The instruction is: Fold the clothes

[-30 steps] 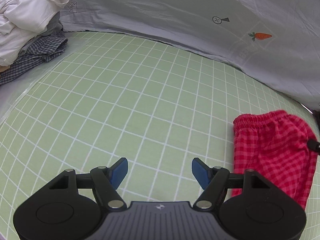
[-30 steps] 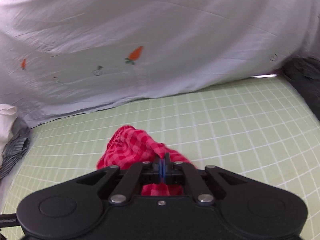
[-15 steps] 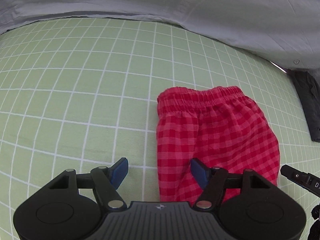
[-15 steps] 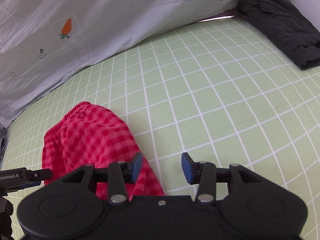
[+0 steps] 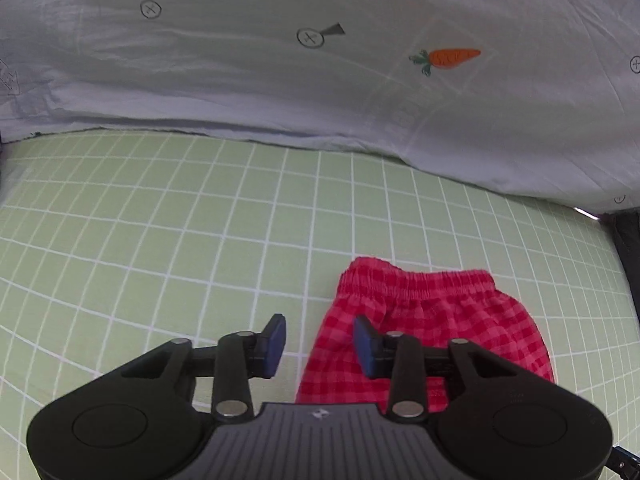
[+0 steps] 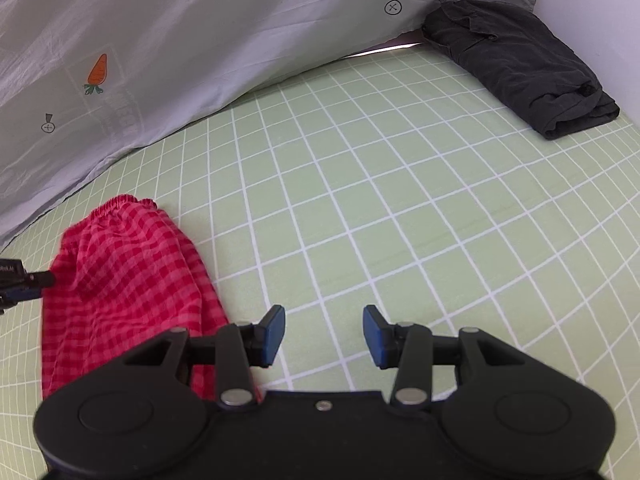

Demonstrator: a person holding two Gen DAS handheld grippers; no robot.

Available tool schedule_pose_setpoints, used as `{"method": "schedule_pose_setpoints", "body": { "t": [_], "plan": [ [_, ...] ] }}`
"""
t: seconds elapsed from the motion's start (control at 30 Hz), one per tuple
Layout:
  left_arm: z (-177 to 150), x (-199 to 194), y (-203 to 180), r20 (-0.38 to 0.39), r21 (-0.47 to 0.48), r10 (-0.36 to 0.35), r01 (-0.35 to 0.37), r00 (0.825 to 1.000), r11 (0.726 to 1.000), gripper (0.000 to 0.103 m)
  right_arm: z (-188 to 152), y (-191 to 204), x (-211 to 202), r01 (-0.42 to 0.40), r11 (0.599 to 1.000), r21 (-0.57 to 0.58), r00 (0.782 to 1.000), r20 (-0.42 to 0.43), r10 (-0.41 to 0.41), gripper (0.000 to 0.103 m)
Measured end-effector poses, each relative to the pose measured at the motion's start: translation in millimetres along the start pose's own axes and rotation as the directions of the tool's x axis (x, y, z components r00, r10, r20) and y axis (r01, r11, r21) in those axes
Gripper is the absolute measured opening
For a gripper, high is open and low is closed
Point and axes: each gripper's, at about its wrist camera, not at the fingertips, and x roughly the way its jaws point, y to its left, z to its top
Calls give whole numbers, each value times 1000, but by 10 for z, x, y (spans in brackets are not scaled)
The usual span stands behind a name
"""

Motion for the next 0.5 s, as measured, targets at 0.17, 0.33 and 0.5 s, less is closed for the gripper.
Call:
{"method": "schedule_pose_setpoints", "body": {
  "t": [0.17, 0.33, 0.5],
  "plan": [
    [-414, -362, 22, -52, -29, -8, 7, 999, 1000, 54, -104, 92, -153, -66, 997, -29, 998, 6, 66, 44],
    [-1087, -520, -57, -189, -83, -9, -7, 982, 997, 54, -242, 238, -258, -123, 989, -79, 992, 0, 124, 58],
    [-1457, -618, -133, -254, -100, -27, 2, 967, 995, 53, -422, 373, -183, -187, 976, -114, 982, -58, 182, 58]
  ]
}}
